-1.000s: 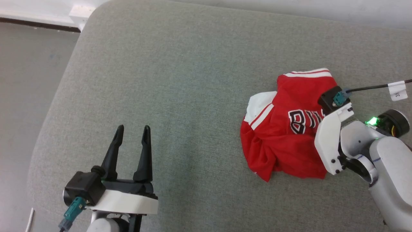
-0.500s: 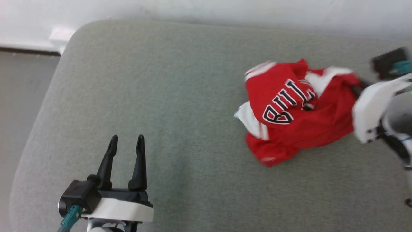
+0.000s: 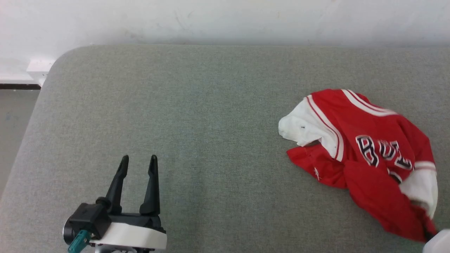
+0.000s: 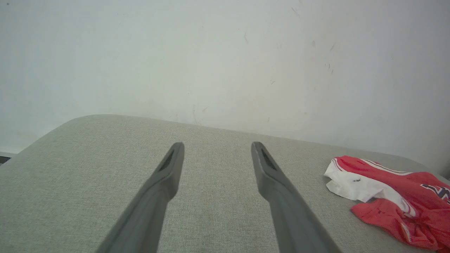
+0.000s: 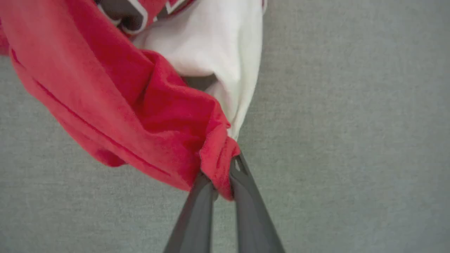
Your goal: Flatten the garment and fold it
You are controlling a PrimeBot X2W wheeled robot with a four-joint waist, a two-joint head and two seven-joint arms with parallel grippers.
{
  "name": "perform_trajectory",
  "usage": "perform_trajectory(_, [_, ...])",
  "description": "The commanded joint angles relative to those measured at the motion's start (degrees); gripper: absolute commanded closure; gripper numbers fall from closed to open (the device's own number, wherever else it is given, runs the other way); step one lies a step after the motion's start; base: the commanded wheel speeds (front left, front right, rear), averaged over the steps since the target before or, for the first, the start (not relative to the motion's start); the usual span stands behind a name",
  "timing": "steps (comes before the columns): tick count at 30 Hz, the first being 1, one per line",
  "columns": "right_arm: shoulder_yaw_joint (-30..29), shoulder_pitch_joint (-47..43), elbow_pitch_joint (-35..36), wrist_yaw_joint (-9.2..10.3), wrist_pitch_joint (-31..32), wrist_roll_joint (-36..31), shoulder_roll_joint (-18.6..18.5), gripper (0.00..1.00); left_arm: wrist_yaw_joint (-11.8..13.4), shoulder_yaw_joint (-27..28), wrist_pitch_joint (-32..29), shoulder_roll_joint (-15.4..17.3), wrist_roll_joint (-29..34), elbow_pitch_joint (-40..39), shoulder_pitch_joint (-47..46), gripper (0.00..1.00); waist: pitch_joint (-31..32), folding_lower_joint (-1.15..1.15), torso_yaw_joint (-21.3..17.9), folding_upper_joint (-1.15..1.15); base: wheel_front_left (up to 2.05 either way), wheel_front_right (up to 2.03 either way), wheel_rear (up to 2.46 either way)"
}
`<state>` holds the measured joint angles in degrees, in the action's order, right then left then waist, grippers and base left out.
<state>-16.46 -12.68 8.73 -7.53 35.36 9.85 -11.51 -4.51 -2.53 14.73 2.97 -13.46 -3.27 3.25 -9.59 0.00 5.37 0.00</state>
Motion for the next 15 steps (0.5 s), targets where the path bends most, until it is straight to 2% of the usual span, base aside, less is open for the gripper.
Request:
perform_trajectory(1, [0.1,0.2,-0.6,0.04,-1.1,0.0,1.0,1.0,-0.4,0.4,0.3,-0.1,0.6,0.1,0.5,0.0,0.1,0.0,0.0,0.0,0.0,0.0,0.0])
perform_trajectory(2, [0.2,-0.3,-1.7,0.04,-2.3,0.0,2.1,1.0,-0.5,0.6,0.3,-0.1,0.7,0.2,0.6,0.0,0.3,0.0,0.0,0.0,0.0,0.0,0.0])
perform_trajectory(3, [0.7,-0.5,-2.6,0.04,-3.4,-0.3,2.5,0.93,-0.6,0.8,0.3,-0.1,0.8,0.3,0.7,0.0,0.5,0.0,-0.1,0.0,0.0,0.0,0.0])
perform_trajectory(4, [1.2,-0.4,-3.3,0.04,-4.5,-0.7,2.6,0.63,-0.6,0.9,0.3,-0.1,0.9,0.4,0.9,0.0,0.8,0.0,-0.2,0.0,0.0,0.0,0.0])
perform_trajectory(5, [1.3,0.0,-4.0,0.04,-5.5,-0.8,3.0,0.07,-0.7,1.1,0.3,-0.1,1.1,0.5,1.1,0.0,1.0,0.0,-0.2,0.0,0.0,0.0,0.0])
perform_trajectory(6, [1.3,0.6,-4.5,0.04,-6.2,-0.9,3.2,0.0,-0.7,1.1,0.3,-0.1,1.2,0.6,1.2,0.0,1.3,0.0,-0.3,0.0,0.0,0.0,0.0])
perform_trajectory(9, [1.7,2.3,-3.8,0.04,-6.8,-0.6,2.6,0.0,-0.7,1.2,0.3,-0.1,1.2,0.7,1.5,0.0,2.1,0.0,-0.3,0.0,0.0,0.0,0.0])
perform_trajectory(15, [0.7,7.9,7.3,0.04,-2.3,2.8,-1.3,0.0,-0.2,0.6,0.3,-0.1,0.8,0.4,1.6,0.0,2.5,0.0,0.6,0.0,0.0,0.0,0.0])
